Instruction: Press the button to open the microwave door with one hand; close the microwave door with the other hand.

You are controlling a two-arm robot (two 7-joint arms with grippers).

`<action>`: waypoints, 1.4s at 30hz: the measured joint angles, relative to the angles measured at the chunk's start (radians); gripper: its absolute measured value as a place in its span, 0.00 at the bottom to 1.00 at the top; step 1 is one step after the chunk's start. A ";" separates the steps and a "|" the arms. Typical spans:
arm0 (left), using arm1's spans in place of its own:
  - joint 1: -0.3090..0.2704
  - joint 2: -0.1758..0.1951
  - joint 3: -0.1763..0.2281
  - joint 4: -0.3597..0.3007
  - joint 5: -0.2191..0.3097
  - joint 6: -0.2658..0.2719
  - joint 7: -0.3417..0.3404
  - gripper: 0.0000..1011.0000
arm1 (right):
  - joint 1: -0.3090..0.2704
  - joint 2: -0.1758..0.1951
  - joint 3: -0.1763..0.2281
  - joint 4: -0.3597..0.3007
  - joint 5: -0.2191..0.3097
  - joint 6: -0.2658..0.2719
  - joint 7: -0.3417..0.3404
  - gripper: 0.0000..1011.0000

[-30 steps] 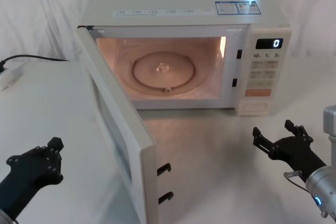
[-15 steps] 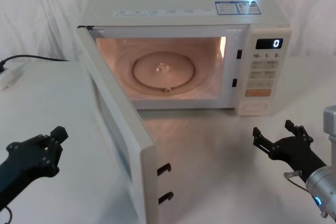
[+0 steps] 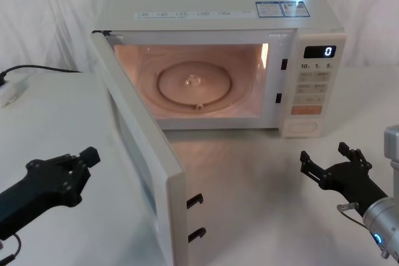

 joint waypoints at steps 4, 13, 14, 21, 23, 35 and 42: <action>-0.021 0.023 0.021 0.002 0.000 0.010 -0.002 0.00 | 0.000 0.000 0.000 0.000 0.000 0.000 0.000 0.99; -0.064 0.050 0.071 0.006 0.025 0.008 0.033 0.00 | 0.000 0.000 0.000 0.000 0.000 0.000 0.000 0.99; -0.067 0.051 0.076 0.006 0.029 0.006 0.037 0.00 | 0.000 0.000 0.000 0.000 0.000 0.000 0.000 0.99; -0.105 0.055 0.120 0.012 0.051 -0.023 0.060 0.00 | 0.000 0.000 0.000 0.000 0.000 0.000 0.000 0.99; -0.123 0.052 0.139 0.017 0.051 -0.038 0.062 0.00 | 0.000 0.000 0.000 0.000 0.000 0.000 0.000 0.99; -0.181 0.060 0.204 0.041 0.038 -0.046 0.064 0.00 | 0.000 0.000 0.000 0.000 0.000 0.000 0.000 0.99; -0.213 0.060 0.238 0.074 0.032 -0.047 0.082 0.00 | 0.000 0.000 0.000 0.000 0.000 0.000 0.000 0.99</action>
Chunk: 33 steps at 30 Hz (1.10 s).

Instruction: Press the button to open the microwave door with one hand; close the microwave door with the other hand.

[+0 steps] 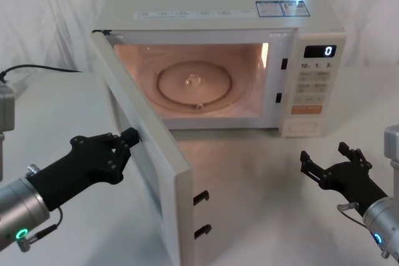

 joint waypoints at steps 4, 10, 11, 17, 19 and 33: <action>-0.027 -0.008 0.020 0.026 0.000 -0.011 0.019 0.00 | 0.000 0.000 0.000 0.000 0.000 0.000 0.000 0.99; -0.067 -0.019 0.045 0.051 0.003 -0.027 0.036 0.00 | 0.000 0.000 0.000 0.000 0.000 0.000 0.000 0.99; -0.081 -0.022 0.054 0.057 0.003 -0.031 0.038 0.00 | 0.000 0.000 0.000 0.000 0.000 0.000 0.000 0.99; -0.142 -0.034 0.097 0.084 0.000 -0.036 0.039 0.00 | 0.000 0.000 0.000 0.000 0.000 0.000 0.000 0.99; -0.158 -0.037 0.110 0.095 -0.002 -0.034 0.039 0.00 | 0.000 0.000 0.000 0.000 0.000 0.000 0.000 0.99; -0.285 -0.073 0.209 0.186 -0.004 -0.015 0.059 0.00 | 0.000 0.000 0.000 0.000 0.000 0.000 0.000 0.99</action>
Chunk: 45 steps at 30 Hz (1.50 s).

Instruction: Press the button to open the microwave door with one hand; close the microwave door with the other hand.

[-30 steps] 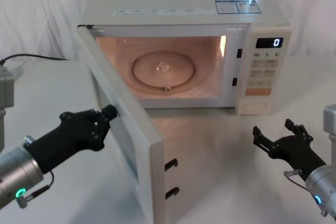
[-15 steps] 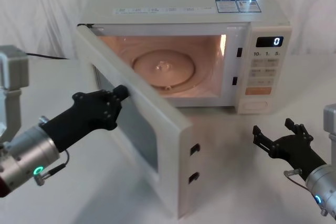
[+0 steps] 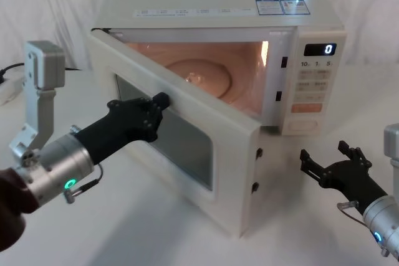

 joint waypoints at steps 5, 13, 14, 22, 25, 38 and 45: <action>-0.030 -0.014 0.020 0.020 0.011 -0.001 0.009 0.00 | 0.000 0.000 0.000 0.000 0.000 0.000 0.000 0.99; -0.085 -0.044 0.054 0.059 0.041 -0.001 0.022 0.00 | 0.000 0.000 0.000 0.000 0.000 0.000 0.000 0.99; -0.091 -0.048 0.058 0.065 0.044 0.000 0.023 0.00 | 0.000 0.000 0.000 0.000 0.000 0.000 0.000 0.99; -0.149 -0.087 0.089 0.123 0.074 0.012 0.025 0.00 | 0.000 0.000 0.000 0.000 0.000 0.000 0.000 0.99; -0.165 -0.100 0.098 0.145 0.083 0.016 0.026 0.00 | 0.000 0.000 0.000 0.000 0.000 0.000 0.000 0.99; -0.209 -0.156 0.113 0.212 0.129 0.007 0.046 0.00 | 0.000 0.000 0.000 0.000 0.000 0.000 0.000 0.99; -0.232 -0.190 0.120 0.243 0.157 0.003 0.048 0.00 | 0.000 0.000 0.000 0.000 0.000 0.000 0.000 0.99</action>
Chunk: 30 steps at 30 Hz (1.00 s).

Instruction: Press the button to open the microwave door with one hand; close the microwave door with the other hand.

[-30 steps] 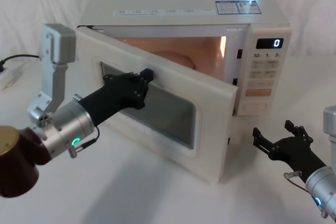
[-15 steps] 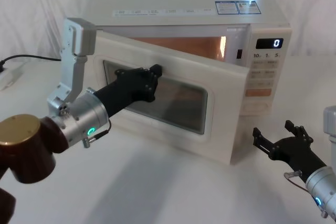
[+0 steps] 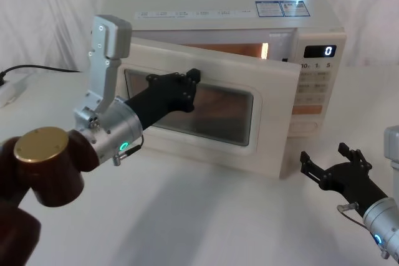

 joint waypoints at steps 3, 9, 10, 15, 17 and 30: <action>-0.012 -0.018 0.006 0.020 0.014 0.000 -0.002 0.00 | 0.000 0.000 0.000 0.000 0.000 0.000 0.000 0.99; -0.033 -0.048 0.013 0.056 0.031 -0.001 -0.005 0.00 | 0.000 0.000 0.000 0.000 0.000 0.000 0.000 0.99; -0.037 -0.055 0.013 0.064 0.035 -0.002 -0.005 0.00 | 0.000 0.000 0.000 0.000 0.000 0.000 0.000 0.99; -0.048 -0.076 0.011 0.085 0.054 -0.007 0.006 0.00 | 0.000 0.000 0.000 0.000 0.000 0.000 0.000 0.99; -0.053 -0.085 0.009 0.093 0.063 -0.009 0.011 0.00 | 0.000 0.000 0.000 0.000 0.000 0.000 0.000 0.99; -0.076 -0.126 0.003 0.132 0.110 -0.015 0.018 0.00 | 0.000 0.000 0.000 0.000 0.000 0.000 0.000 0.99</action>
